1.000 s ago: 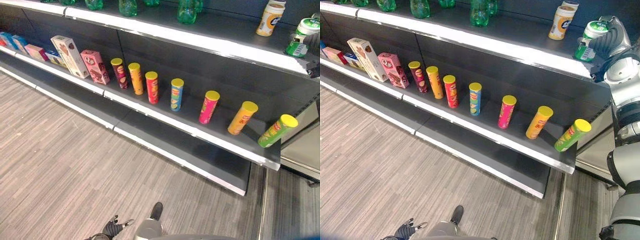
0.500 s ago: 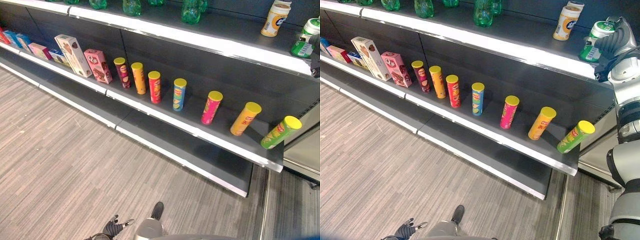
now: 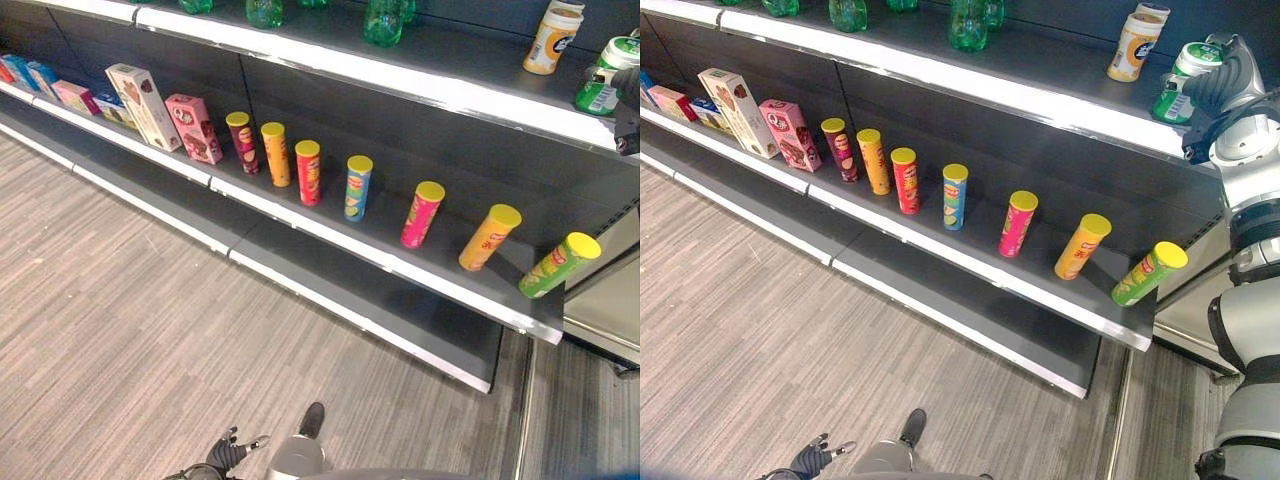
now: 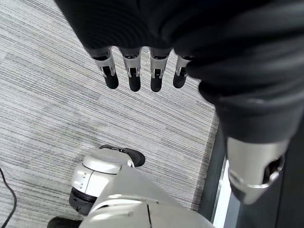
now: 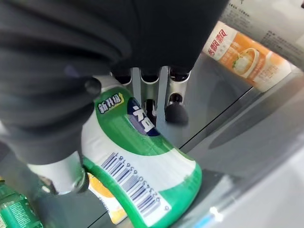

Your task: Put the goods on the table back onto the shelves and tidy them up.

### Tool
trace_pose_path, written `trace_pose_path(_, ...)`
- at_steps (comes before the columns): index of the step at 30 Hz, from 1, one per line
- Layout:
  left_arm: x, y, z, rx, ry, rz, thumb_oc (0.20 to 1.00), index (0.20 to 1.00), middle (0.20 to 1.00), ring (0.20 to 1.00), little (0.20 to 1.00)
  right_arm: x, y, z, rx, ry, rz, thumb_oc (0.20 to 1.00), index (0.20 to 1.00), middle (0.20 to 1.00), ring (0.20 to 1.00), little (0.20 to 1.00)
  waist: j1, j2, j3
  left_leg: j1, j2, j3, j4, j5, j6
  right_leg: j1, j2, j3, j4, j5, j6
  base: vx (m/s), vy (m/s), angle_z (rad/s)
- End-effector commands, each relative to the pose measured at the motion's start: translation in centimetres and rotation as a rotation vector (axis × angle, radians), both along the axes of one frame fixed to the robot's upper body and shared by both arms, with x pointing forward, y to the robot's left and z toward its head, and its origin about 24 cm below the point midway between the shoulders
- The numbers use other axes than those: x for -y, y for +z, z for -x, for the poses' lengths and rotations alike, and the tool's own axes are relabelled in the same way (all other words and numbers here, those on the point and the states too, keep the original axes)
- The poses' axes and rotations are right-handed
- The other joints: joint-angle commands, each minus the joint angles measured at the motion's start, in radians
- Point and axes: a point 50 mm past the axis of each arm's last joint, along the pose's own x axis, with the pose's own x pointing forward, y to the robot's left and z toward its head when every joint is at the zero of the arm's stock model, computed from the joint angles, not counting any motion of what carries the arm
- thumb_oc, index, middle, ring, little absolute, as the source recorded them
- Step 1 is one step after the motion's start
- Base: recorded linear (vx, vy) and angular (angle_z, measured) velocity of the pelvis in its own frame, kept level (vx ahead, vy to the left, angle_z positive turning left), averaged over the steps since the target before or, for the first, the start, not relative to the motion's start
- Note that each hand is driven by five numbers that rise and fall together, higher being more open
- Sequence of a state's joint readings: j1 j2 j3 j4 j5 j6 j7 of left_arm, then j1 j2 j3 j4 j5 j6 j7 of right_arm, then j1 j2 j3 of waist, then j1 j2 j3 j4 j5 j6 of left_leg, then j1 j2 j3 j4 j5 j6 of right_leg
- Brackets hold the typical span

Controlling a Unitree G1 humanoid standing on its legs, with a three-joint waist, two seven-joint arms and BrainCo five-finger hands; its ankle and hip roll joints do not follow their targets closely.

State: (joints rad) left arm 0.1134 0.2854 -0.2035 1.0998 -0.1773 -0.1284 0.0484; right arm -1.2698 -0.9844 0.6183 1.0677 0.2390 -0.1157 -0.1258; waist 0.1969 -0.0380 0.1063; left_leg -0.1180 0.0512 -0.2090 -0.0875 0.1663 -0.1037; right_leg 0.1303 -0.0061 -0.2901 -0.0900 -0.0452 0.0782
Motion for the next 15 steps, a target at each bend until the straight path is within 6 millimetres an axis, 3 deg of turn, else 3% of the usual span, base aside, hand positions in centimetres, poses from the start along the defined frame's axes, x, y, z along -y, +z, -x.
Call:
trace_pose_path(1, -0.70, 0.64, -2.31, 0.048, -0.035, -0.035, 1.000, 1.000, 1.000, 1.000, 1.000, -1.15, 3.80, 0.15, 0.109, 0.021, 0.009, 1.000, 1.000, 1.000, 1.000, 1.000, 0.024, -0.037, 0.008, 0.139, 0.048, 0.143, 0.001, -0.155, -0.086, -0.046, -0.051, 0.007, 0.065, -0.059, 0.100, 0.00, 0.000, 0.00)
trace_pose_path(15, -0.79, 0.64, -2.25, 0.044, -0.034, -0.039, 1.000, 1.000, 1.000, 1.000, 1.000, -0.74, 4.71, 0.67, 0.165, 0.003, -0.011, 1.000, 1.000, 1.000, 1.000, 1.000, 0.021, -0.035, 0.005, 0.142, 0.048, 0.150, 0.000, -0.157, -0.083, -0.043, -0.051, 0.007, 0.063, -0.057, 0.103, 0.00, 0.000, 0.00)
